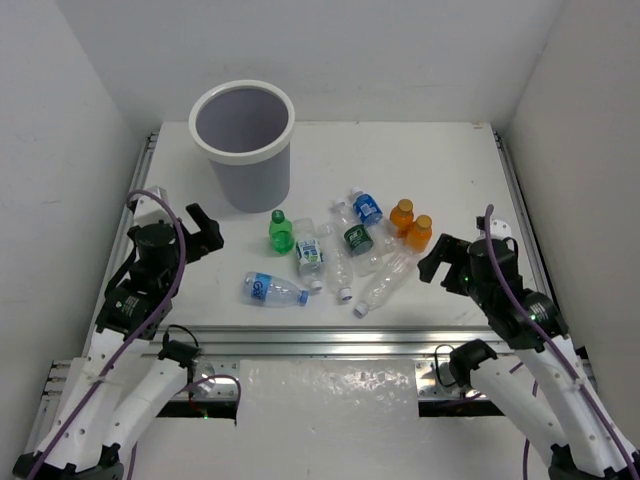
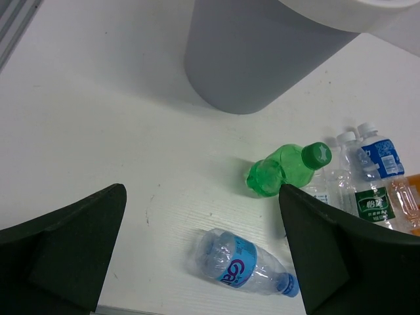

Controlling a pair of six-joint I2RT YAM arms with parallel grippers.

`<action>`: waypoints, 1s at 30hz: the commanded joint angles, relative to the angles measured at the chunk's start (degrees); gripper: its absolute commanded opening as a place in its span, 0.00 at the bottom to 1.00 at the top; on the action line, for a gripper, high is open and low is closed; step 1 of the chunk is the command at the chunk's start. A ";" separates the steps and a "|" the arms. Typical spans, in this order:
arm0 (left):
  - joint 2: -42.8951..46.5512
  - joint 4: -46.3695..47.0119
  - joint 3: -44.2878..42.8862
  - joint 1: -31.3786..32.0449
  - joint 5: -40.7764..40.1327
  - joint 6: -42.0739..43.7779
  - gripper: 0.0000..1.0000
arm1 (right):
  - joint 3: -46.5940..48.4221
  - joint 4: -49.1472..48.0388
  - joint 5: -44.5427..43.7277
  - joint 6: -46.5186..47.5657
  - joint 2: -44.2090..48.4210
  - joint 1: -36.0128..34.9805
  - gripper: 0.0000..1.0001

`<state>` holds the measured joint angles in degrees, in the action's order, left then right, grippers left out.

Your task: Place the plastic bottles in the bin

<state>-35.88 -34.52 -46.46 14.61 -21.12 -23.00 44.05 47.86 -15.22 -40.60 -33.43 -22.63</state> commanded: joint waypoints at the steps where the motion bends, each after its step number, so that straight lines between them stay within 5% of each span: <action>1: 0.46 2.18 -0.04 0.33 0.38 -0.20 0.99 | -4.04 -6.97 5.01 -4.65 1.96 -0.13 0.99; 7: 0.98 2.44 0.05 0.24 0.82 0.06 0.99 | -9.42 -15.06 6.79 -16.25 -6.37 -0.22 0.99; 20: 1.43 3.06 0.40 0.33 2.32 0.50 0.99 | -16.00 -36.42 5.30 -19.95 -33.09 -3.81 0.93; 24: 1.51 3.15 0.49 0.33 2.40 0.50 0.99 | -18.12 -41.34 4.77 -20.66 -36.27 -5.58 0.81; 30: 0.29 3.67 -0.04 0.42 5.65 1.47 1.00 | -21.72 -40.66 3.97 -19.61 -30.40 -6.02 0.33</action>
<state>-34.96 -34.39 -46.37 14.66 -18.22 -22.70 23.90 8.05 -9.28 -60.31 -67.85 -28.27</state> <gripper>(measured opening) 0.995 0.432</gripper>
